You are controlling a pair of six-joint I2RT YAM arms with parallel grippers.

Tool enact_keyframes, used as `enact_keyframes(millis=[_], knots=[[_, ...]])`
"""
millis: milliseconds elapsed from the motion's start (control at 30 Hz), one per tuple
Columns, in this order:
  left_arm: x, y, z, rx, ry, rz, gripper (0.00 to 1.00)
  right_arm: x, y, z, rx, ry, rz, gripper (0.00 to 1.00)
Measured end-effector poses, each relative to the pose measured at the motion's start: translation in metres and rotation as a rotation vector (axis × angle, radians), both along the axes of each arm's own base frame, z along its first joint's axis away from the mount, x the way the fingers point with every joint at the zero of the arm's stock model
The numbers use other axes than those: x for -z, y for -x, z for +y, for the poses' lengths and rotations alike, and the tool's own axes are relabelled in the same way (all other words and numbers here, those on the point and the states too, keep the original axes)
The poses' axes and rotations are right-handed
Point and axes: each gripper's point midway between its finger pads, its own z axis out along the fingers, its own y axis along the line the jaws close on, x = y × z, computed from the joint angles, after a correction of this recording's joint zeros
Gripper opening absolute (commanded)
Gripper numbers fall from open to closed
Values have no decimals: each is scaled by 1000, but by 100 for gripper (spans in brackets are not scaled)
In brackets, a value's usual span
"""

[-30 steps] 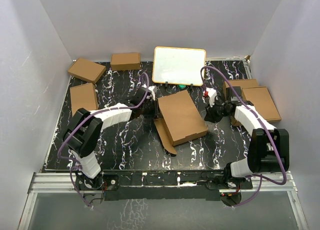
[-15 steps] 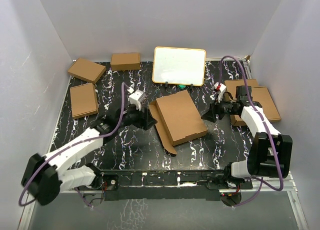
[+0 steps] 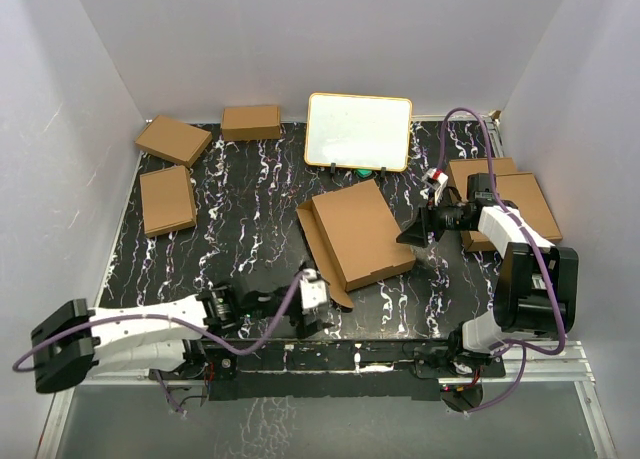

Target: Fold the paper box

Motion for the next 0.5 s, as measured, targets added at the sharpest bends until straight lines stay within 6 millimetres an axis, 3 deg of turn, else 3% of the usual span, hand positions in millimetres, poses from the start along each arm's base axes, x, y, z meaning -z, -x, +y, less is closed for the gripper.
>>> enact_keyframes(millis=[233, 500], knots=[[56, -4, -13, 19, -194, -182, 90, 0, 0, 0, -1, -2, 0, 69], [82, -26, -23, -45, -265, -277, 84, 2, 0, 1, -2, -7, 11, 69]])
